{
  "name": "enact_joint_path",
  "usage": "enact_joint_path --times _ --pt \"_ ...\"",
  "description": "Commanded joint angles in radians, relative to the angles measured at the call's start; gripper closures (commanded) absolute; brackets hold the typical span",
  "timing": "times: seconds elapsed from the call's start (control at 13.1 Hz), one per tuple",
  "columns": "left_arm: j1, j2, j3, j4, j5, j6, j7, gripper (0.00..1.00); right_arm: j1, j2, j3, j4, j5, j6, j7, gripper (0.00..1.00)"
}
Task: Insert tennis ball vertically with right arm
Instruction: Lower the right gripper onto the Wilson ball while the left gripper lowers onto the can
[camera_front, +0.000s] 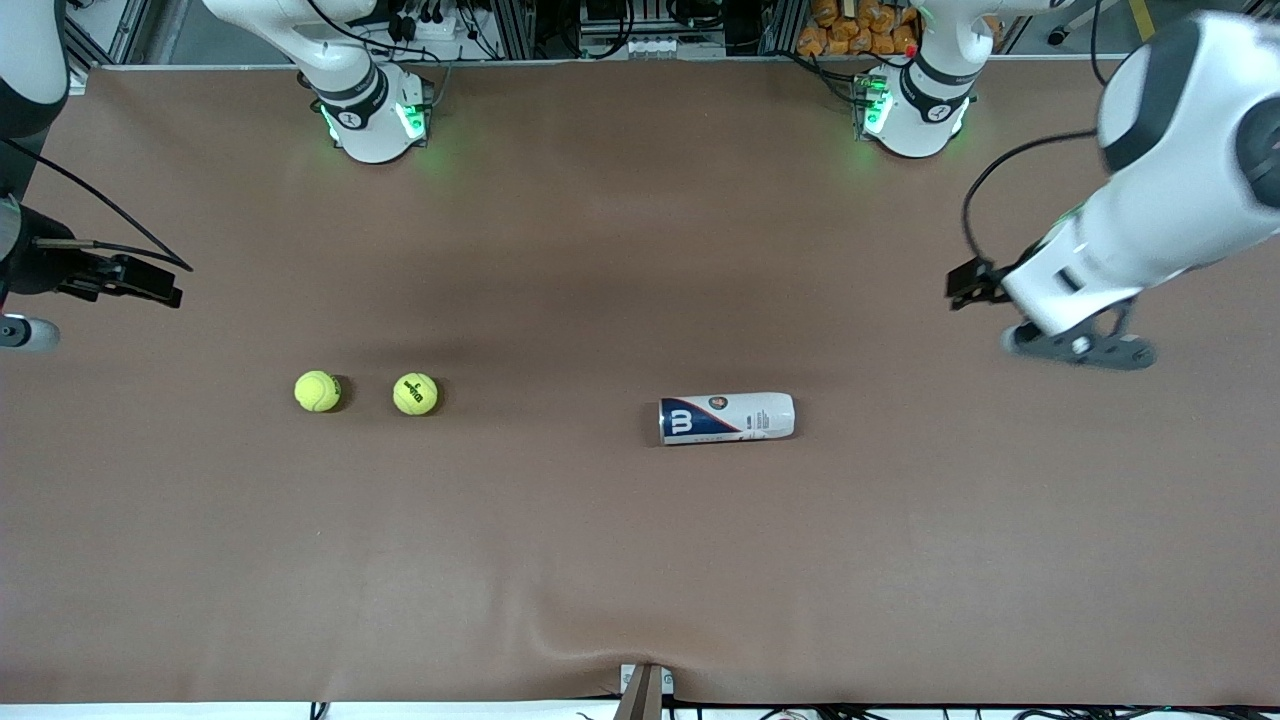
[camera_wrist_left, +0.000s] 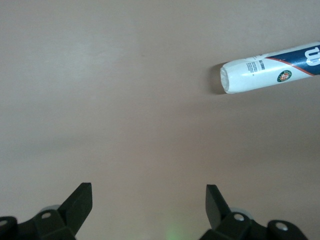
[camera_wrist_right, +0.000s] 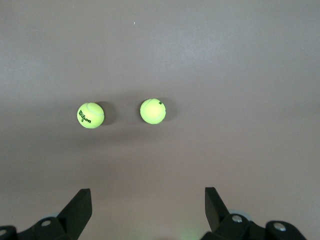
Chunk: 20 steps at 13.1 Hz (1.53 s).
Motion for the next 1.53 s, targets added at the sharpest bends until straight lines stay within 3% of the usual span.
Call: enact_joint_path --times 0.0,0.31,0.46,0.77,1.0,1.45 --pt "-0.067 0.074 -0.005 0.025 0.043 0.039 0.000 0.00 0.005 0.022 0.004 -0.002 0.034 -0.003 0.012 0.00" --pt "-0.130 0.183 -0.003 0.092 0.058 0.060 0.066 0.00 0.030 0.074 0.005 -0.001 0.063 0.004 0.015 0.00" --pt "-0.180 0.228 -0.005 0.115 0.165 0.066 0.131 0.00 0.060 0.109 0.005 -0.001 0.071 0.024 0.017 0.00" --pt "-0.245 0.294 -0.003 0.119 0.189 0.112 0.138 0.00 0.082 0.161 0.005 -0.005 0.121 0.076 0.052 0.00" --pt "-0.300 0.326 -0.003 0.122 0.282 0.148 0.288 0.00 0.100 0.226 0.005 -0.019 0.129 0.115 0.054 0.00" --pt "-0.363 0.432 0.000 0.177 0.337 0.224 0.503 0.00 0.212 0.243 0.004 -0.217 0.129 0.363 0.212 0.00"
